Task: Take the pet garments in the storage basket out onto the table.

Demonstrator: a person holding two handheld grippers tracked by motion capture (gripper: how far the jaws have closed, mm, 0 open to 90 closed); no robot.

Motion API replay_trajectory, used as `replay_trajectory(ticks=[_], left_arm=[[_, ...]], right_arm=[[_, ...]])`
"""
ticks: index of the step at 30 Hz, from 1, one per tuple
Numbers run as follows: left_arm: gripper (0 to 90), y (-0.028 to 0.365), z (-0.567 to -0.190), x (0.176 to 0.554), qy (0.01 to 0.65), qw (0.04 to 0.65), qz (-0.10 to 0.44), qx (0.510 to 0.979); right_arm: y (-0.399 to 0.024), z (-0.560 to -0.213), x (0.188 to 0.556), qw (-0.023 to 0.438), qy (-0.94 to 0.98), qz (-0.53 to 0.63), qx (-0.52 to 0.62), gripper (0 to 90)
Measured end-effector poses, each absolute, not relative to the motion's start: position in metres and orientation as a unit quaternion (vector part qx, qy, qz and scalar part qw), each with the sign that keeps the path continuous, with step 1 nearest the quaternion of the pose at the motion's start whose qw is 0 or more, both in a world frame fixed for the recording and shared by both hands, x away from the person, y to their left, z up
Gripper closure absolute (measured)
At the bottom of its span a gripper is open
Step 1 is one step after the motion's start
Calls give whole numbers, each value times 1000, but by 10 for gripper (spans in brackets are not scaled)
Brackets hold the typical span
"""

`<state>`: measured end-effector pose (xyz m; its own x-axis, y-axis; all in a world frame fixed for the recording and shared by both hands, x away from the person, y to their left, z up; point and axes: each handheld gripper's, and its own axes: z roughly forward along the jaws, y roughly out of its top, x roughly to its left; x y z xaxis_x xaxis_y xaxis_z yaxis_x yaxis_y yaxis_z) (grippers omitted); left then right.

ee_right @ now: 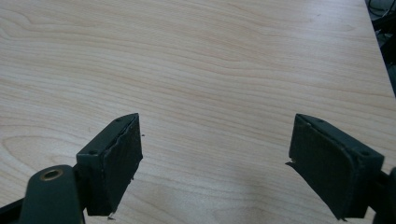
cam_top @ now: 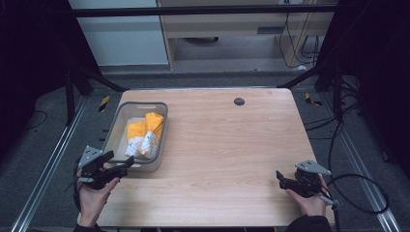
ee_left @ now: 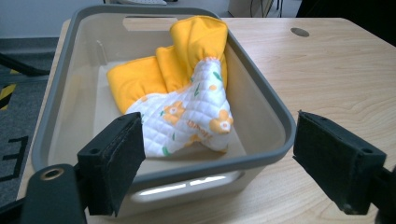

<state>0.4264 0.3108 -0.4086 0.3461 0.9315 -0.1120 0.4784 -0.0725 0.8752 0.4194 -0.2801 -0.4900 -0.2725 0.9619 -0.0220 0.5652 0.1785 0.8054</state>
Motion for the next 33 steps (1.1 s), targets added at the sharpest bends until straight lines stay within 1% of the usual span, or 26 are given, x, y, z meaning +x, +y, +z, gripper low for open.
replay_trajectory(ticks=[9, 17, 33], left_arm=[[169, 298, -397, 446, 499, 450, 252, 697], [170, 293, -393, 455, 496, 448, 252, 700], [189, 286, -385, 486, 496, 412, 246, 724]], right_arm=[[-282, -491, 420, 279, 712, 355, 537, 168], [-282, -491, 420, 278, 711, 356, 539, 166], [-280, -492, 421, 276, 721, 352, 530, 166]])
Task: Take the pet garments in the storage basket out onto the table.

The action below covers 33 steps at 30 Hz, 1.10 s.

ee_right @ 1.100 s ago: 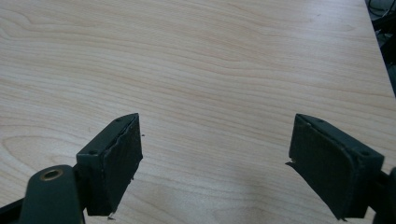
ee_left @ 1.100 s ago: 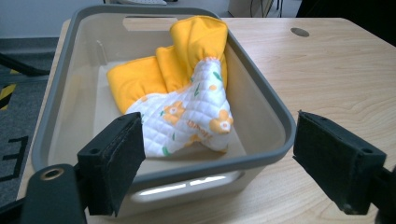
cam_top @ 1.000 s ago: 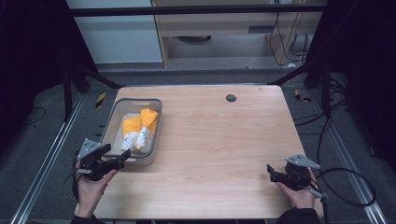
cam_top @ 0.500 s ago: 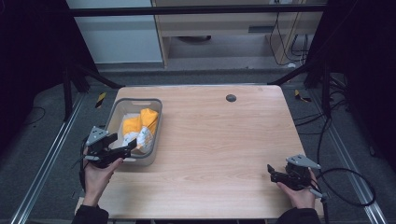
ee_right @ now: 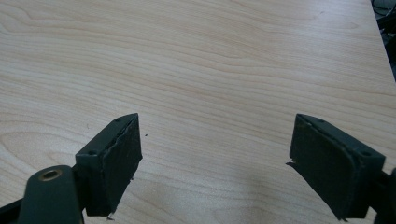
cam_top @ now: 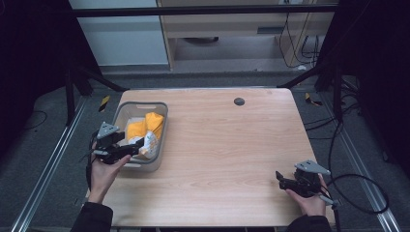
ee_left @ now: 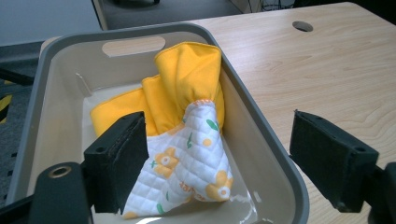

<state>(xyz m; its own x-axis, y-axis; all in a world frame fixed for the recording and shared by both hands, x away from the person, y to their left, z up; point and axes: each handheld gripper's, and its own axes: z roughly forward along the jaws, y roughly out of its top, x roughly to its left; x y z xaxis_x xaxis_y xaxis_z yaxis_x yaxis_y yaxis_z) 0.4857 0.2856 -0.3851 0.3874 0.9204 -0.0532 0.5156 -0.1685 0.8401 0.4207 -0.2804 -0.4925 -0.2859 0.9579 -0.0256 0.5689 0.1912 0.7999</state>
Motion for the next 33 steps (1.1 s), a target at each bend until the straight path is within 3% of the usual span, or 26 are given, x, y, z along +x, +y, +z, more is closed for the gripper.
replay_trajectory(ticks=[33], left_arm=[[201, 264, -386, 534, 499, 332, 215, 771]], right_arm=[[-279, -493, 421, 267, 724, 355, 528, 166]])
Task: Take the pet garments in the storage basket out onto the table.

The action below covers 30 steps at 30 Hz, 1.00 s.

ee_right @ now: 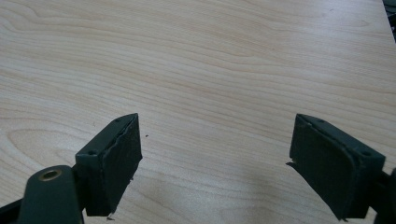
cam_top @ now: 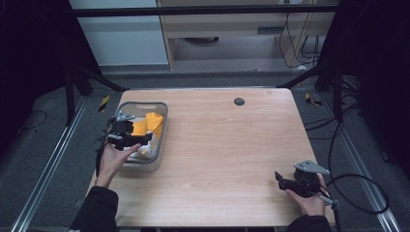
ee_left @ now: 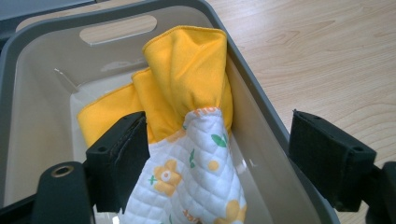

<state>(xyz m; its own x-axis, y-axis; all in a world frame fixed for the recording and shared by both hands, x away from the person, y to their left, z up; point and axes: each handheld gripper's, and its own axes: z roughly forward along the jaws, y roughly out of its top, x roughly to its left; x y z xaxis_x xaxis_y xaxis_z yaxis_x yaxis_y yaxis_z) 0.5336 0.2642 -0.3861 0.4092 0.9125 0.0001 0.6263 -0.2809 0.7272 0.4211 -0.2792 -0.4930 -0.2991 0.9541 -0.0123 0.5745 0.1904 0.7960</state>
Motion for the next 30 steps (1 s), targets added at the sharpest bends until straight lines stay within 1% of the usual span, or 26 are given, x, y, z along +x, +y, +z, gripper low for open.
replay_trajectory(ticks=[8, 17, 24, 30], left_arm=[[241, 260, -392, 543, 501, 307, 216, 780], [296, 260, -395, 548, 509, 296, 212, 780], [348, 262, -399, 553, 518, 288, 202, 780], [404, 259, -403, 554, 514, 273, 198, 789]], right_arm=[[-279, -492, 420, 264, 723, 357, 529, 166], [-277, -493, 421, 259, 727, 355, 527, 166], [-278, -494, 421, 261, 727, 353, 527, 166], [-278, -494, 421, 259, 729, 353, 526, 166]])
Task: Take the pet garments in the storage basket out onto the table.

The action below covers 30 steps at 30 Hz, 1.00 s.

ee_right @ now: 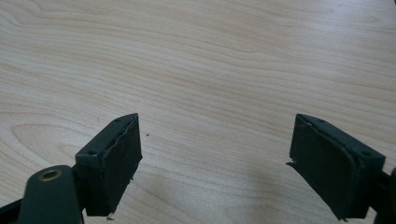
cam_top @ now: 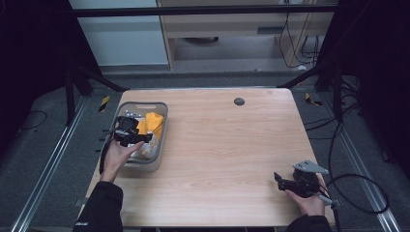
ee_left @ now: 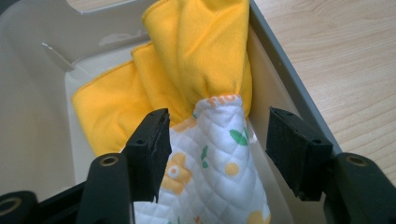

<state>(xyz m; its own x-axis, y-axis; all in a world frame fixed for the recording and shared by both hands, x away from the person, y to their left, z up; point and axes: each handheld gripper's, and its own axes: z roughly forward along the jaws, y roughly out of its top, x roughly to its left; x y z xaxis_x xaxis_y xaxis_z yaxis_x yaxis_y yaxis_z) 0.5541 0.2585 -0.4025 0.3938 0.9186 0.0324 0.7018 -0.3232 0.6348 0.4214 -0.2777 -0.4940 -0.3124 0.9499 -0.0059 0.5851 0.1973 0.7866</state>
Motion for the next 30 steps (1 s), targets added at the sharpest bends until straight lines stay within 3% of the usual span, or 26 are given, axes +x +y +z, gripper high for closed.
replay_trajectory(ticks=[8, 22, 30], left_arm=[[462, 252, -412, 557, 506, 256, 184, 803], [739, 247, -420, 561, 518, 219, 168, 810], [814, 249, -416, 561, 525, 218, 170, 805]], right_arm=[[-277, -494, 422, 259, 733, 350, 522, 164], [-276, -494, 421, 252, 733, 351, 524, 162], [-277, -495, 421, 255, 734, 351, 522, 161]])
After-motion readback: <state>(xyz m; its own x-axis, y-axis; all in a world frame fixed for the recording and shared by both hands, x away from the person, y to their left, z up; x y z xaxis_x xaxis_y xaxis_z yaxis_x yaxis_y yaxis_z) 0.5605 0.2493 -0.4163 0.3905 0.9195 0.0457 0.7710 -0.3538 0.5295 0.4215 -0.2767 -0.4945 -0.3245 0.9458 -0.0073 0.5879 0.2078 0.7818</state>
